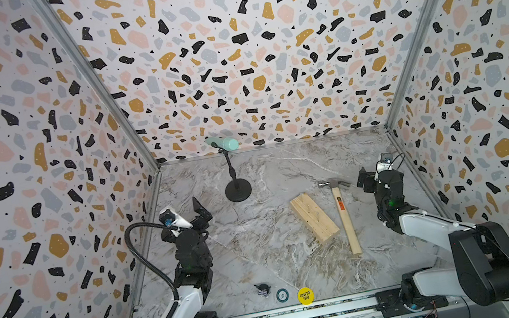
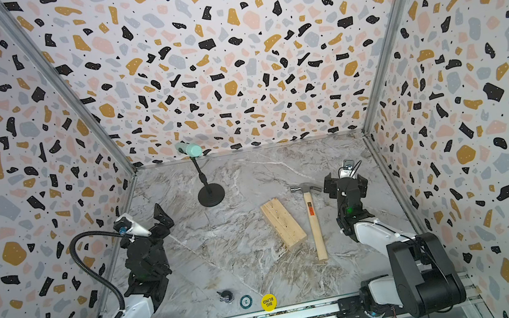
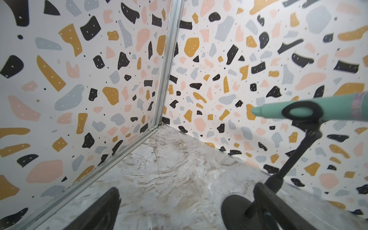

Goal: Use a claw hammer to pull out a nail
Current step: Pick up the hammer at the center of the board.

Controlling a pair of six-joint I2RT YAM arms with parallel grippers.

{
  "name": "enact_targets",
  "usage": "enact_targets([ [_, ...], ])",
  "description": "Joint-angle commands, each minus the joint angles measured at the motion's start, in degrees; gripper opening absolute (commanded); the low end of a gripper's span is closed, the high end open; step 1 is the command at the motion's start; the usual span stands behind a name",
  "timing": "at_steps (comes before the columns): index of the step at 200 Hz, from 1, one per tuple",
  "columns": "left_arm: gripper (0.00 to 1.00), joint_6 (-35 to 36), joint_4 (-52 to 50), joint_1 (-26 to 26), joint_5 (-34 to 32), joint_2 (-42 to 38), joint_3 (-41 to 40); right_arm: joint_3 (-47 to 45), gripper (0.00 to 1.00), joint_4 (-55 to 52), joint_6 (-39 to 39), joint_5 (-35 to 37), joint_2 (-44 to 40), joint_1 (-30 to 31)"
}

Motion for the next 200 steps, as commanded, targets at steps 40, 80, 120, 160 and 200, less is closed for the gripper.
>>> enact_targets([
  [40,1.00,-10.30,-18.50,-0.21,16.31,-0.49,16.35,17.45,0.99,-32.66,11.57,6.13,2.61,3.04],
  [80,0.99,-10.31,-27.18,-0.21,25.34,2.50,25.16,17.95,0.99,-32.72,7.64,-2.71,-2.11,6.15],
  [120,1.00,-4.82,-38.64,-0.21,32.50,8.58,35.72,22.70,0.99,-38.94,5.00,-12.63,-1.76,7.83],
  [160,1.00,-0.88,-46.30,-2.39,33.29,14.48,41.18,25.76,0.99,-43.58,4.29,-21.09,1.15,8.99],
  [200,0.97,4.24,-49.96,-8.06,27.88,19.76,42.75,30.01,1.00,-48.23,4.10,-23.46,7.24,9.88],
])
